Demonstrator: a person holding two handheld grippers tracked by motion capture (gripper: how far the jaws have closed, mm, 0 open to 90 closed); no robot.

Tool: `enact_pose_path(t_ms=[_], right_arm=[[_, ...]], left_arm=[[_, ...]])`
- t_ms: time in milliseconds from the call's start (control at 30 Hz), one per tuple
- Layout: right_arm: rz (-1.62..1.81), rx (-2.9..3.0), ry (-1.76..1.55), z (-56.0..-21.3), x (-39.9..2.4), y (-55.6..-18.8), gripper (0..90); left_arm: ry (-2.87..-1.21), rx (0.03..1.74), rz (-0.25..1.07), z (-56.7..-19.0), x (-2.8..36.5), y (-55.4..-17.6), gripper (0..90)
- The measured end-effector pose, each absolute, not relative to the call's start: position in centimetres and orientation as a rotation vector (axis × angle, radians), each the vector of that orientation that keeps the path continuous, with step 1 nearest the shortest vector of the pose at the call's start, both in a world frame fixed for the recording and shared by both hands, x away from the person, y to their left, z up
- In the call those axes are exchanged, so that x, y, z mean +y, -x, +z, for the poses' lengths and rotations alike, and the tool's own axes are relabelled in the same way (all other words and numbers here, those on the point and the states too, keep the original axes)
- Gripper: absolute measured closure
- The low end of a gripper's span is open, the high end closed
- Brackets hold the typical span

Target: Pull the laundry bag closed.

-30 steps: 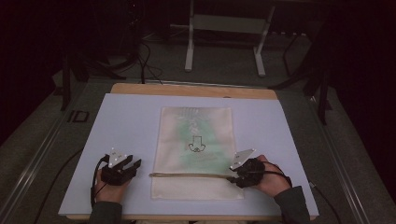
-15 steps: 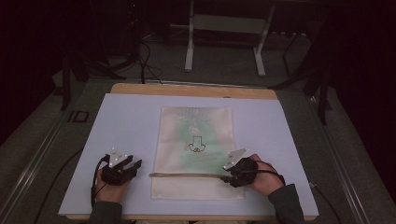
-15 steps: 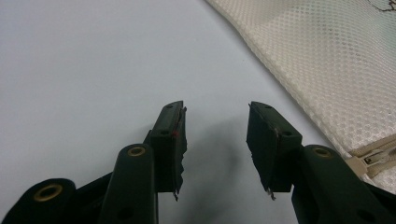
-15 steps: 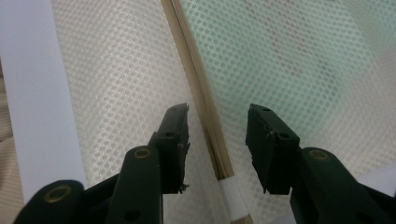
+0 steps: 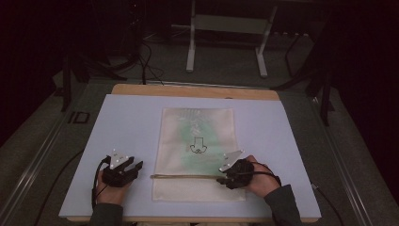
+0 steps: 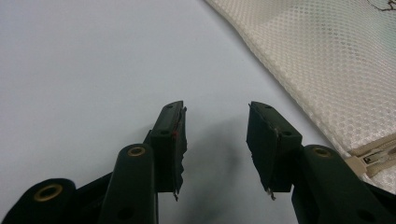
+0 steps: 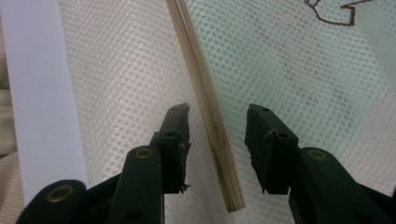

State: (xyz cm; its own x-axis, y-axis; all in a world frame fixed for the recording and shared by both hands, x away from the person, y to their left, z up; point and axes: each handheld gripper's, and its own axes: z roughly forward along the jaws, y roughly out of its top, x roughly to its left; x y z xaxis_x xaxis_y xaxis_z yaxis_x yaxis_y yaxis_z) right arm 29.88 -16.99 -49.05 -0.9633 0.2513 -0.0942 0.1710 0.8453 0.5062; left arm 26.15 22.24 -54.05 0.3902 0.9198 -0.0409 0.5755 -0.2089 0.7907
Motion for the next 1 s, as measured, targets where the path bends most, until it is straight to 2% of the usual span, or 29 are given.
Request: enact_pose_path(t_ms=[1000], right_arm=[[0.808, 2.886, -0.269, -48.6, -13.9, -30.2, 57.5]], left_arm=[[-1.904, 1.281, 0.581, -54.1, 22.2, -26.2, 56.1]])
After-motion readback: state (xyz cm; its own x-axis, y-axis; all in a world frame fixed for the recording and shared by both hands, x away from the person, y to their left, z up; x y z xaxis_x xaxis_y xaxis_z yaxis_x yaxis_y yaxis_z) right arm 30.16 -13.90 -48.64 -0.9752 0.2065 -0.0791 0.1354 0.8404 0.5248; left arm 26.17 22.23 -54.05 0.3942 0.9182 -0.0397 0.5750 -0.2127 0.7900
